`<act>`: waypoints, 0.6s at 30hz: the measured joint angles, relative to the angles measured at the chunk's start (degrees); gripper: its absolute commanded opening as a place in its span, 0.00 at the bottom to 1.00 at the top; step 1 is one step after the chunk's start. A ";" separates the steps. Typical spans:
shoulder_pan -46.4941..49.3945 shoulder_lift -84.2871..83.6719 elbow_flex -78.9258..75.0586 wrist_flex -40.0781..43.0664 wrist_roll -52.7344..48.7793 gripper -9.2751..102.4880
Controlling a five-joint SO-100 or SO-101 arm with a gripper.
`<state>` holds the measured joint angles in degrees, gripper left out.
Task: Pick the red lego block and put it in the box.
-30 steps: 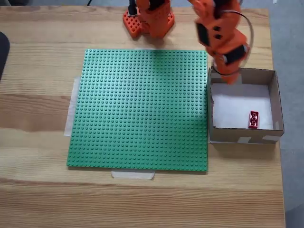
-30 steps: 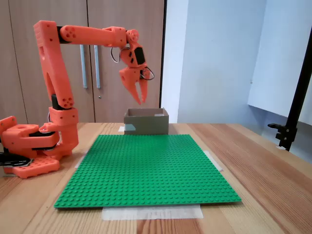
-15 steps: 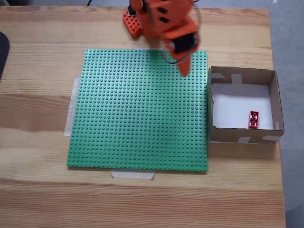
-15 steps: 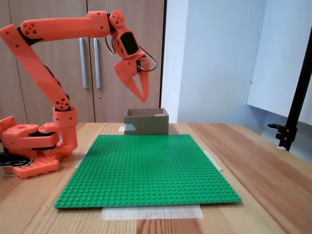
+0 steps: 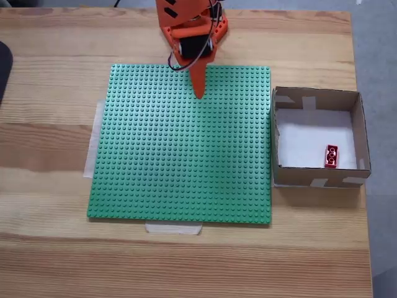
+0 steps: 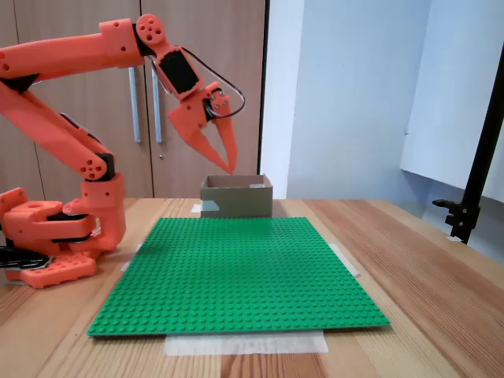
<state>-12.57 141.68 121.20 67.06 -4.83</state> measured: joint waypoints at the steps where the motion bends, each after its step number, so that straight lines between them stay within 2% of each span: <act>1: 0.53 0.97 0.97 -0.70 -0.18 0.08; 10: 7.56 11.16 12.57 -8.26 -0.53 0.08; 18: 8.26 17.84 26.81 -13.45 1.05 0.08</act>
<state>-4.31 159.52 148.01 53.61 -3.78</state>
